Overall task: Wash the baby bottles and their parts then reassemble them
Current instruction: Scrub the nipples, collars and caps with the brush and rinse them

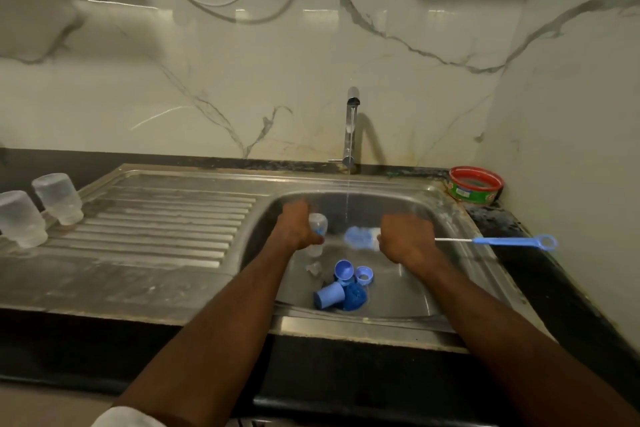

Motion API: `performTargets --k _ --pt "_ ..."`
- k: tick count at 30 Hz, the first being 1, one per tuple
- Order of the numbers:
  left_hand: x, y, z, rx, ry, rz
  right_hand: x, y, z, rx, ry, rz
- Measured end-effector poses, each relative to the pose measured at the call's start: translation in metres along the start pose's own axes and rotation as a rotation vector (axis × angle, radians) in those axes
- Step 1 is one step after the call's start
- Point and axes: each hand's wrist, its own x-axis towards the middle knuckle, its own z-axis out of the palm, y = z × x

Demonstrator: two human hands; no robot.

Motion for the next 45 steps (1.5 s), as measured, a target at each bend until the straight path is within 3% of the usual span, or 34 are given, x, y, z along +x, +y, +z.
performTargets --k 2,4,8,14,19,27,45 --pt "-0.005 -0.003 -0.006 -0.033 0.059 0.045 0.000 -0.003 -0.001 0.032 -0.015 0.000" --pt "-0.006 -0.006 -0.023 -0.054 0.135 0.095 0.002 -0.009 -0.012 0.082 0.090 0.013" --pt "0.002 -0.034 -0.090 0.103 0.178 0.110 0.016 -0.052 -0.047 0.205 0.219 -0.053" --pt "0.008 -0.111 -0.239 0.481 0.286 -0.107 0.057 -0.192 -0.093 0.360 0.155 -0.199" --pt "0.012 -0.178 -0.304 0.645 0.369 -0.274 0.077 -0.303 -0.111 0.454 0.128 -0.303" --pt "0.041 -0.234 -0.320 0.888 0.266 -0.395 0.106 -0.388 -0.095 0.379 0.174 -0.365" --pt "0.057 -0.261 -0.300 0.997 0.136 -0.504 0.121 -0.397 -0.057 0.359 0.180 -0.385"
